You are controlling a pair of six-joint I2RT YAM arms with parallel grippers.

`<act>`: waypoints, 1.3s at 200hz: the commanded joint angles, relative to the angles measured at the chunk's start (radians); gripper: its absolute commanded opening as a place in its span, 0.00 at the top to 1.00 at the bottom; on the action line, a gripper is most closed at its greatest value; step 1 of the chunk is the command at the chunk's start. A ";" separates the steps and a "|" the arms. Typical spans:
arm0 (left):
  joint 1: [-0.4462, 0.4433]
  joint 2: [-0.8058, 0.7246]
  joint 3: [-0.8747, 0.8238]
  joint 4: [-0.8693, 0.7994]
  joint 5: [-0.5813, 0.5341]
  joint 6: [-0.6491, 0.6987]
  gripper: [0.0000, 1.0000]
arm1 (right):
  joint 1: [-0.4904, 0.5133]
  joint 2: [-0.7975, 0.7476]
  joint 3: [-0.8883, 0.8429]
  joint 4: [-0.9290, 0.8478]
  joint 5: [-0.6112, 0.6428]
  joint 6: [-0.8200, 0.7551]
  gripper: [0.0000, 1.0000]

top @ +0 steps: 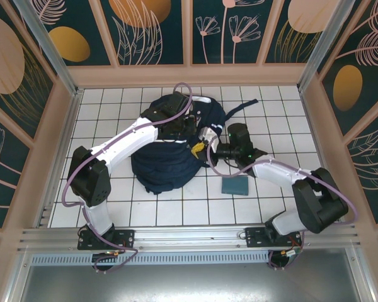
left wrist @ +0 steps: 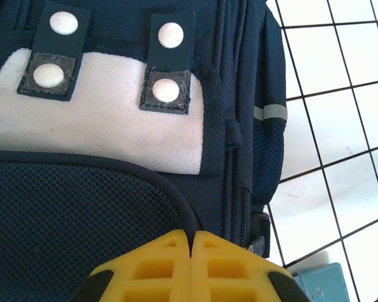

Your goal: Pack the student bag

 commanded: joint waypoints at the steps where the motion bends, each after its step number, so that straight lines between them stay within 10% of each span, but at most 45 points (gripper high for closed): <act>1: 0.010 -0.012 0.013 0.218 -0.030 -0.062 1.00 | 0.087 -0.075 -0.069 0.049 0.018 0.057 1.00; 74: 0.011 0.075 0.050 0.331 0.135 -0.122 1.00 | 0.248 -0.143 -0.127 0.088 0.275 0.237 1.00; 93: 0.014 0.079 0.050 0.357 0.175 -0.134 1.00 | 0.238 -0.214 -0.127 0.023 0.340 0.326 0.73; 107: 0.015 0.072 0.050 0.356 0.173 -0.131 0.82 | 0.217 -0.273 -0.135 -0.040 0.392 0.405 0.50; 136: 0.043 -0.017 -0.025 0.369 0.130 -0.130 0.48 | 0.146 -0.375 -0.102 -0.215 0.535 0.618 0.33; 189: 0.080 -0.329 -0.364 0.354 -0.091 -0.126 0.27 | -0.018 -0.218 0.151 -0.549 0.514 1.043 0.34; 260: 0.065 -0.549 -0.675 0.414 0.022 -0.230 0.26 | -0.022 0.085 0.353 -0.637 0.440 1.267 0.52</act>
